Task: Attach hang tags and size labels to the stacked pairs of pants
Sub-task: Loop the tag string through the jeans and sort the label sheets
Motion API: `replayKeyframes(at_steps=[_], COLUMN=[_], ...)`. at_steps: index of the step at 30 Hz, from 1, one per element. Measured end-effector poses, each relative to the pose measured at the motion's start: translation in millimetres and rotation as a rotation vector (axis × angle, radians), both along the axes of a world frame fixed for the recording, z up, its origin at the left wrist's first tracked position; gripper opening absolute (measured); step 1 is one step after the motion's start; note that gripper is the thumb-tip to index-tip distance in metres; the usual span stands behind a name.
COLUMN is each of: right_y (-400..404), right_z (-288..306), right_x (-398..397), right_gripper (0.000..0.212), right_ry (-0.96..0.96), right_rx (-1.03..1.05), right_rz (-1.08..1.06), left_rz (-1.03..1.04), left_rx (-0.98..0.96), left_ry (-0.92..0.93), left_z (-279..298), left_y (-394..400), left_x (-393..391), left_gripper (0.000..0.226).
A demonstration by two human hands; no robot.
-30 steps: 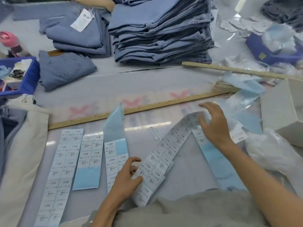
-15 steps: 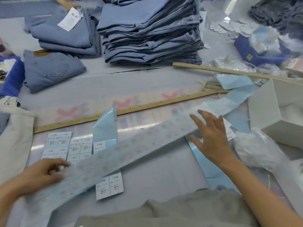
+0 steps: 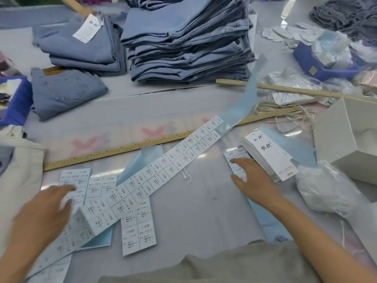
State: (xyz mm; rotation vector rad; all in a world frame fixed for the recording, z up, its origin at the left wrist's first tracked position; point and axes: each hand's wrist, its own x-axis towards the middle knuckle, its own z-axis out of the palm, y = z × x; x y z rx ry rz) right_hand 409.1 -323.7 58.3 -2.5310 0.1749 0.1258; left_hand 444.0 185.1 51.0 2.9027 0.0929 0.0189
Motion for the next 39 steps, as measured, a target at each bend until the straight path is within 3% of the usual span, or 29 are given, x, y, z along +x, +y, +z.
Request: replayKeyframes(at_steps=[1,3,5,8,11,13,15,18,20,23,25,27,29,32,35,39], right_y=[8,25,37,42,37,34,33,42,43,35,28,23,25,38,55,88], right_z=[-2,-8,-16,-30,-36,-37,-35,-31,-31,-25,-19,-14,-8,6,29,65], right_x=[2,-1,-9,-23,-26,-21,-15,-10,-9,1,10,13,10,0,-3,-10], right_gripper=[0.043,0.040,0.039,0.036,0.033,0.031,0.030,0.043,0.048,0.037,0.021,0.013,0.011,0.014,0.020,0.024], right_ry=[0.029,0.068,0.094,0.121,0.100,0.083,0.117,0.312,0.380,0.311,0.196,0.108,0.095,0.133,0.142,0.181], right_rx=[0.013,0.031,0.039,-0.047,-0.028,0.072,0.261,0.935,1.189,1.320,1.294,1.254,1.216,1.140,1.167,1.145], right_rz=[0.047,0.129,0.187,0.291,0.285,0.188,-0.050,-0.485,-0.577,-0.674,-0.807,-0.863,-0.816,-0.672,-0.601,-0.438], left_rz=[-0.051,-0.191,-0.312,-0.313,-0.267,-0.302,-0.364,-0.478,-0.528,-0.608,-0.656,-0.574,-0.382,-0.135,-0.121,-0.122], left_rx=[0.026,-0.159,-0.297,-0.384,-0.444,-0.394,-0.295,-0.175,-0.162,-0.136,-0.036,0.001,-0.092,-0.414,-0.781,-1.039], left_ry=[-0.036,-0.089,0.015,0.217,0.157,-0.010,-0.153,-0.203,-0.211,-0.168,-0.024,0.167,0.241,0.256,0.116,0.002], left_z=[-5,-2,-12,-40,-64,-65,-57,-42,-34,-24,-22,-22,-19,-5,25,61], left_y=[-30,-110,-185,-253,-275,-272,-261,-238,-225,-212,-206,-197,-188,-193,-233,-281], left_x=[-2,8,26,50,41,27,13,-18,-40,-67,-83,-92,-92,-84,-66,-49], left_gripper=[0.031,0.032,0.040,0.061,0.049,0.028,0.016,0.018,0.027,0.039,0.048,0.046,0.024,0.025,0.023,0.014])
